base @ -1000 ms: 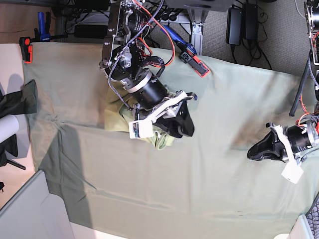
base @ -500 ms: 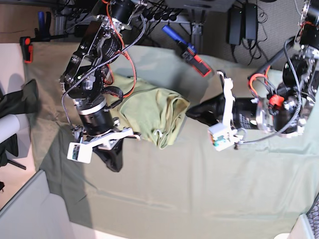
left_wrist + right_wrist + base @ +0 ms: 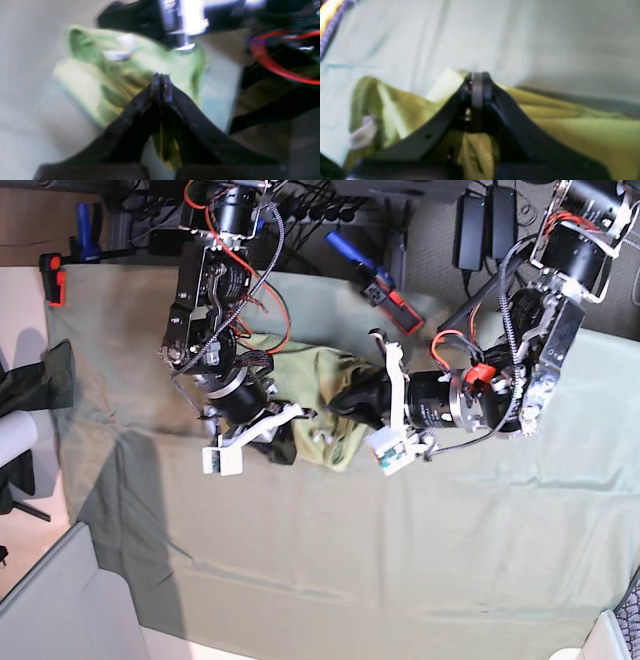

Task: Fold the T-shirt properly
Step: 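Hold the bundle with both grippers and press it into a square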

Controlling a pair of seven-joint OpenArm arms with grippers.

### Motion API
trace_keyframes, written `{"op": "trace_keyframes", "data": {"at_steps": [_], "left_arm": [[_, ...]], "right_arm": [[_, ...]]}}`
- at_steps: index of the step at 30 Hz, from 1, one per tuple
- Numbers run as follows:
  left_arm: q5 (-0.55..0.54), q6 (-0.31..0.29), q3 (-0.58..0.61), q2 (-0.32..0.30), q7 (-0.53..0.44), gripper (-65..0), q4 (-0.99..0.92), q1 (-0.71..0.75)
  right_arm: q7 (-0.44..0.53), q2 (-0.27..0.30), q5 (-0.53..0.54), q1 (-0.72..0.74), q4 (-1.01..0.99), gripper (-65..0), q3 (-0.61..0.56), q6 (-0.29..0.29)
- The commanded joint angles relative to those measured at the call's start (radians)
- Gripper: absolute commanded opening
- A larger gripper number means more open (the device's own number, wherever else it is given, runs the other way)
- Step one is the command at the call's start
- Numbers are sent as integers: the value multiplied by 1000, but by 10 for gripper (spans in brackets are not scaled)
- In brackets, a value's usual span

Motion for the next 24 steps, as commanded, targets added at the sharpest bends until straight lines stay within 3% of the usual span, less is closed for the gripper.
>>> {"op": "trace_keyframes", "data": {"at_steps": [1, 6, 11, 14, 19, 24], "left_arm": [[7, -9, -4, 1, -43, -650, -16, -16], [108, -9, -4, 0, -128, -650, -140, -20], [123, -9, -7, -4, -134, -650, -151, -57], [106, -9, -7, -8, -121, -650, -150, -94], [-29, -9, -8, -9, 2, -650, -127, -133], [-51, -9, -41, -11, 5, -650, -92, -132]], "right_arm": [[35, 1, -12, 17, -9, -650, -11, 28], [142, 6, -75, 17, -97, -650, -21, 28], [146, 15, -75, 21, -95, -650, -21, 28], [146, 29, -72, 20, -63, -650, -21, 28], [124, 90, -25, 20, 50, -650, -20, 28], [67, 143, -21, 20, 161, -650, -20, 28]]}}
